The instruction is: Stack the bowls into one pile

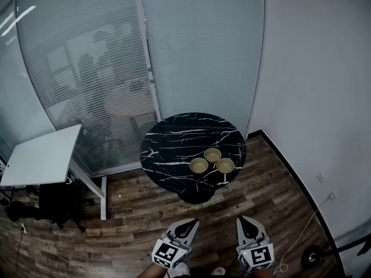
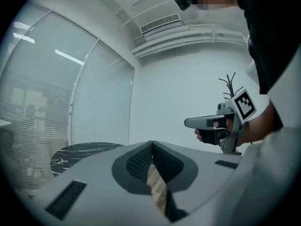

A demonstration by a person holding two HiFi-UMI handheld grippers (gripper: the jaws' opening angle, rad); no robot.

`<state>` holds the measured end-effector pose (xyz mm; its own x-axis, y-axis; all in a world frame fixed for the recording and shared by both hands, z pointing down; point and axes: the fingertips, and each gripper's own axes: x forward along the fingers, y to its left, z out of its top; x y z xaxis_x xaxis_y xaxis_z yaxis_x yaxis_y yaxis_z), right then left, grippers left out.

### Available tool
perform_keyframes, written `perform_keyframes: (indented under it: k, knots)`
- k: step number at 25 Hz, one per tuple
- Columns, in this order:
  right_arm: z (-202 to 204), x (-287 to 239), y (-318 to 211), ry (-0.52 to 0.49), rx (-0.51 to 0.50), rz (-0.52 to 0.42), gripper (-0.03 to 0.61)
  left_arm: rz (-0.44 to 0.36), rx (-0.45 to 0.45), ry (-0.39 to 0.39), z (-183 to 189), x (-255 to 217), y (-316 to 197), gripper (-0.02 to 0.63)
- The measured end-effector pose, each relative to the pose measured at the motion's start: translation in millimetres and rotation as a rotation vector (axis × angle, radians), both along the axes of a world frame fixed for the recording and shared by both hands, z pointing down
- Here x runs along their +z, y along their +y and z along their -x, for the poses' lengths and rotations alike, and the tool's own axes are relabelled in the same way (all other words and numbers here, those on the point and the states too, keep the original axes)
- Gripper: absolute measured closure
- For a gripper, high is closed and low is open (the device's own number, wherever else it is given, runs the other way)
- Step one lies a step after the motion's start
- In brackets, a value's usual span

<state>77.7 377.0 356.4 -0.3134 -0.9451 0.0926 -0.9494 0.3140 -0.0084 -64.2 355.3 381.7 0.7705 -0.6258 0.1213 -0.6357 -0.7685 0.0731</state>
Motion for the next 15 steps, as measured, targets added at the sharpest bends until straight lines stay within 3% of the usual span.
perform_keyframes:
  k: [5,8,15]
  knots:
    - [-4,-21,-40,0.049,-0.007,-0.074,0.572,-0.104,-0.065,0.017,-5,-13,-41,0.600]
    - [-1,-18,-41,0.049,-0.008,-0.079,0.572,-0.052,-0.081,0.000,0,-7,-42,0.600]
    - [13,-16,-53,-0.003,-0.006,-0.065,0.569,-0.049,-0.082,0.038,14,-4,-46,0.600]
